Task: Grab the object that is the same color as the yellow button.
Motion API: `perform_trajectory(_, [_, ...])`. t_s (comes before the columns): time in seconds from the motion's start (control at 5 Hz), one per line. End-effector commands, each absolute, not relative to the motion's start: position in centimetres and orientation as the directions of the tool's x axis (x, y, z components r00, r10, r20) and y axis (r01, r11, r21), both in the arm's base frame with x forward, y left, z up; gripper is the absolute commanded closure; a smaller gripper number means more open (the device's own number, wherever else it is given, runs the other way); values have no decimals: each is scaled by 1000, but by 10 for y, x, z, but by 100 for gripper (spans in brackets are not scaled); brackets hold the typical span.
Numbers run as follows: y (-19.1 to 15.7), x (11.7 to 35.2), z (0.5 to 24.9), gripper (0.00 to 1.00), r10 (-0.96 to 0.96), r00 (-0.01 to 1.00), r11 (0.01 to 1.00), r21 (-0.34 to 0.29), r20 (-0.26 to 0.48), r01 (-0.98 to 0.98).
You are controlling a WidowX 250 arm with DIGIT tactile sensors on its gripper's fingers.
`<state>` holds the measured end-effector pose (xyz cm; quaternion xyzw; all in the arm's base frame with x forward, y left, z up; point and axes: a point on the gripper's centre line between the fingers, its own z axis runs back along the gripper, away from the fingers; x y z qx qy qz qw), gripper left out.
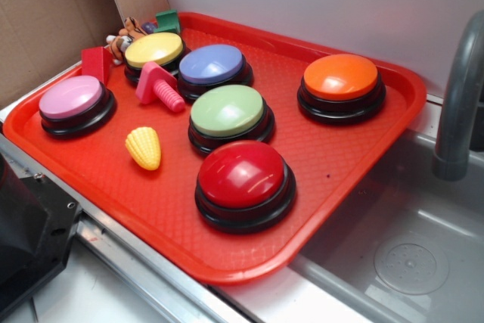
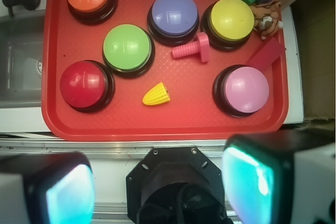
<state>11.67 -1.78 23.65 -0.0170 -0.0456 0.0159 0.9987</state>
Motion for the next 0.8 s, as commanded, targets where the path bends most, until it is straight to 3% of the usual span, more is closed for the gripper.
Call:
perform_trajectory(0.0, [-18, 117, 236, 0, 33, 995, 999, -35, 91, -30])
perform_trajectory(0.4, [-13, 121, 200, 0, 296, 945, 949, -151, 136, -276])
perform_trajectory(0.6, [-8, 127, 176, 0, 479, 869, 875, -146, 123, -461])
